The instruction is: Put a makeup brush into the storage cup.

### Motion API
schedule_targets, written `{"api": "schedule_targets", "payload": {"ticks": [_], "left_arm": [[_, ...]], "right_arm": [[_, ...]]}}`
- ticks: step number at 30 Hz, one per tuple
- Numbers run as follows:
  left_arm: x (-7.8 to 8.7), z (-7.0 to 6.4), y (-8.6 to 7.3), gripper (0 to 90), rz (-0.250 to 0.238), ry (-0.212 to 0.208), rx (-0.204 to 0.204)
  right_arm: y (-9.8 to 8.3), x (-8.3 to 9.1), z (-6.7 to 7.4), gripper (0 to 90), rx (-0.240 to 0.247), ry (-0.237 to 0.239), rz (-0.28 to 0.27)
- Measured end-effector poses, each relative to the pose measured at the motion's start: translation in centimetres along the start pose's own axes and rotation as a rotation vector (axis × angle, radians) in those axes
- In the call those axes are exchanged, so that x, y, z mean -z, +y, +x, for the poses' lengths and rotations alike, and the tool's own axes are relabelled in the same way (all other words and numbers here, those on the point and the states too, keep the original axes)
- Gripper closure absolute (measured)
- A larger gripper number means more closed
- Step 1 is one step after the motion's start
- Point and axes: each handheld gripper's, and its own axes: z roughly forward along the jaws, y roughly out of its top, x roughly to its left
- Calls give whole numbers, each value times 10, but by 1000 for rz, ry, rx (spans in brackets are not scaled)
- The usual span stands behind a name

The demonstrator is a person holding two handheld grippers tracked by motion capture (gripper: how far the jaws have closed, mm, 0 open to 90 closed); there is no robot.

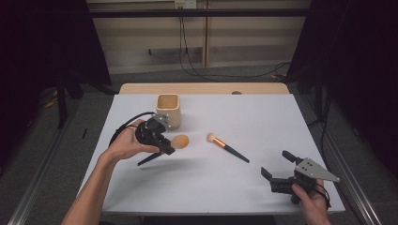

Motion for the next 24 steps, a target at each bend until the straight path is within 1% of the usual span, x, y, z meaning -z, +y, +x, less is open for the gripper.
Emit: {"api": "schedule_targets", "payload": {"ticks": [4, 5, 6, 8, 9, 11, 13, 15, 16, 17, 18, 19, 20, 23, 24], "left_arm": [[6, -1, -1, 665, -42, 28, 15], [7, 0, -2, 666, -51, 22, 16], [9, 0, -2, 665, -82, 26, 27], [9, -1, -2, 665, -90, 24, 24], [9, -2, -2, 665, -100, 36, 18], [8, -3, -1, 665, -114, 35, 18], [9, -3, 0, 665, -135, 49, 20], [10, -3, 0, 665, -178, 55, 35], [11, -3, 0, 665, -207, 55, 47], [12, -2, 0, 665, -215, 58, 47], [13, -2, -1, 665, -239, 66, 55], [14, 0, -2, 665, -254, 66, 58], [15, 0, -2, 665, -270, 68, 72], [17, 1, -5, 665, -317, 70, 91], [17, 1, -6, 665, -327, 75, 93]], "right_arm": [[0, 0, 0, 0, -1, -6, -2], [0, 0, -1, 0, 1, -9, -3], [0, 1, -1, 0, 1, -9, -4], [0, 1, -1, 0, 1, -9, -4], [0, 1, -1, 0, 1, -10, -4], [0, 0, -1, 0, -1, -11, -4], [0, 0, -1, 0, 1, -8, -3], [0, 0, 0, 0, 0, -8, -3], [0, 0, 0, 0, -1, -6, -3], [0, 1, -1, 0, -1, -7, -3], [0, 0, -1, 0, -2, -8, -5], [0, 0, -1, 0, -2, -8, -5], [0, 0, -1, 0, -4, -8, -5], [0, 1, -1, 0, -6, -5, -5], [0, 1, -1, 0, -6, -5, -5]]}}
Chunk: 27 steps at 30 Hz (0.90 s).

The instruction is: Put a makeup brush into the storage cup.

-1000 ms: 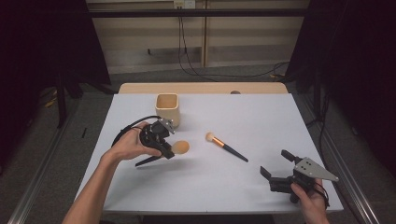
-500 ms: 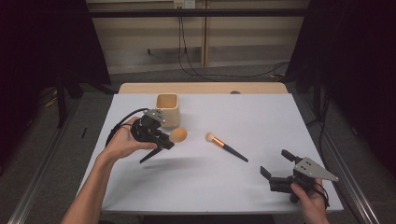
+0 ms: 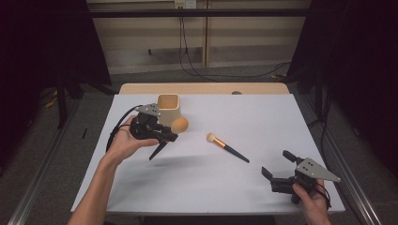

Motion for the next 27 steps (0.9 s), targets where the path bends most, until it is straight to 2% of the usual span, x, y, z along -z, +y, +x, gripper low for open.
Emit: {"api": "schedule_targets", "payload": {"ticks": [8, 11, 13, 16, 20, 22, 27], "left_arm": [[0, -4, -6, 665, -79, 9, 19], [-1, -6, -7, 665, -119, 26, 28], [-2, -6, -8, 665, -158, 62, 59], [-7, -6, -12, 665, -193, 79, 72], [-8, -6, -13, 665, -254, 111, 81], [-6, -7, -13, 665, -282, 159, 77], [-6, -8, -13, 665, -351, 183, 68]], "right_arm": [[0, 0, 0, 0, -5, 3, 2], [0, 0, 1, 0, -4, 5, 3], [0, 0, 2, 0, -10, 4, -2], [0, 1, 1, 0, -6, 5, -2], [0, 1, 1, 0, -9, 2, -1], [0, 1, 1, 0, -7, 4, -2], [0, 2, 0, 0, -9, -1, -4]]}}
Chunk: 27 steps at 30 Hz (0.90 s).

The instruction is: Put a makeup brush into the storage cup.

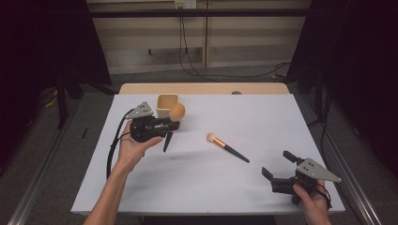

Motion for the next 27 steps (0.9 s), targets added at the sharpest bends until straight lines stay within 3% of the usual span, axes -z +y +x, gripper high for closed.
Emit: {"api": "schedule_targets", "payload": {"ticks": [4, 6, 12, 15, 27], "left_arm": [[0, -2, -2, 664, -34, 8, 8], [-1, -7, -1, 664, -45, 10, -12], [0, -17, 8, 664, -87, 12, -18], [1, -16, 16, 664, -108, 27, -26], [4, -3, 28, 664, -141, 60, 18]], "right_arm": [[0, 0, 0, 0, -3, -3, -2], [0, 0, 0, 0, -1, -1, -1], [0, 0, 0, 0, 0, 1, -1], [0, 0, 0, 0, -1, -1, -2], [0, 0, 0, 0, -1, 3, -4]]}}
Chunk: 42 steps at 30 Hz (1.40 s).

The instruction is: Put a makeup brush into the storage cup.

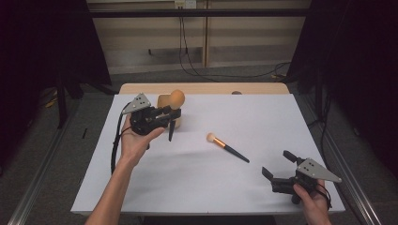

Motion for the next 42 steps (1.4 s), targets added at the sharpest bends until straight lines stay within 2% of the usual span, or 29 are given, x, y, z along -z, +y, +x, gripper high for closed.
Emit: {"api": "schedule_targets", "payload": {"ticks": [2, 7, 10, 11, 15, 17, 20, 24, 25, 34, 36, 42], "left_arm": [[2, 2, 5, 664, -5, 13, -10], [7, 10, 17, 664, -23, 38, -4], [7, 16, 23, 664, -17, 28, -21], [6, 17, 25, 664, -17, 38, -23], [7, 22, 33, 664, -27, 52, -22], [7, 24, 37, 664, -45, 47, -7], [7, 26, 44, 664, -47, 73, -25], [5, 32, 52, 664, -57, 75, -24], [4, 35, 54, 664, -61, 77, -13], [0, 49, 64, 664, -89, 136, -17], [-1, 50, 66, 664, -94, 142, -24], [-8, 56, 67, 664, -120, 155, -10]], "right_arm": [[0, -1, 0, 0, 3, 1, 0], [0, -1, 1, 0, 2, 4, 1], [0, -1, 0, 0, 1, 4, 0], [0, -1, 0, 0, 0, 3, -2], [0, -1, 0, 0, 0, 2, -4], [0, -1, 0, 0, -6, 0, -6], [0, -1, 0, 0, -10, 0, -7], [0, -1, 0, 0, -11, 0, -9], [0, -1, 0, 0, -11, 0, -9], [-1, 0, -1, 0, -18, 5, -9], [-1, 0, -1, 0, -17, 8, -6], [0, -1, 2, 0, -5, 16, -3]]}}
